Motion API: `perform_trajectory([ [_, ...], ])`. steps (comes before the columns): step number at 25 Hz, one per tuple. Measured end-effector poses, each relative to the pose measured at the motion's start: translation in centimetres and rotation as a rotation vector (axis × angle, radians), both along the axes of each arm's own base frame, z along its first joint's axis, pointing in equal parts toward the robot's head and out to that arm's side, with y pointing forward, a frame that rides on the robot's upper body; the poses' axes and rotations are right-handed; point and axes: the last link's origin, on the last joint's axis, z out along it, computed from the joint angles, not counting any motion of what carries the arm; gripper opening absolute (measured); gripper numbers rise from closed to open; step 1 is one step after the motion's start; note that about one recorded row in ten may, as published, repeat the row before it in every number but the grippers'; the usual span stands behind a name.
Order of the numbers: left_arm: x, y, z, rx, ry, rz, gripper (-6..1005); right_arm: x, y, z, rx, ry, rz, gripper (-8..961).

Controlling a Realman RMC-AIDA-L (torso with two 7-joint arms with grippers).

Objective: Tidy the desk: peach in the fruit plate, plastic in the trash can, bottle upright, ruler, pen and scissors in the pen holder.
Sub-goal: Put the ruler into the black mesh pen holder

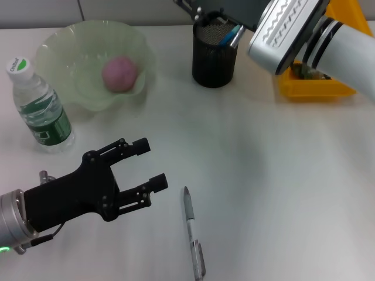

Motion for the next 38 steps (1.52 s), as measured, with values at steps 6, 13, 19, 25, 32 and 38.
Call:
perform_trajectory([
  [6, 0.2, 0.0, 0.0, -0.006, -0.007, -0.014, 783, -0.1, 0.4, 0.2, -0.104, 0.157, -0.138, 380],
  [13, 0.5, -0.1, 0.0, -0.015, -0.015, -0.031, 783, 0.3, 1.0, 0.8, -0.123, 0.313, -0.264, 380],
  [19, 0.7, -0.3, 0.1, -0.026, -0.025, -0.049, 783, 0.6, 1.2, 1.0, -0.117, 0.362, -0.306, 381],
  [25, 0.8, -0.3, 0.1, -0.028, -0.029, -0.054, 783, 0.7, 1.2, 0.8, -0.122, 0.359, -0.321, 380],
  [32, 1.0, -0.3, 0.2, -0.031, -0.037, -0.064, 783, 0.8, 1.1, 0.8, -0.122, 0.363, -0.325, 381],
  [38, 1.0, -0.3, 0.2, -0.032, -0.039, -0.068, 783, 0.9, 1.1, 0.8, -0.124, 0.366, -0.327, 468],
])
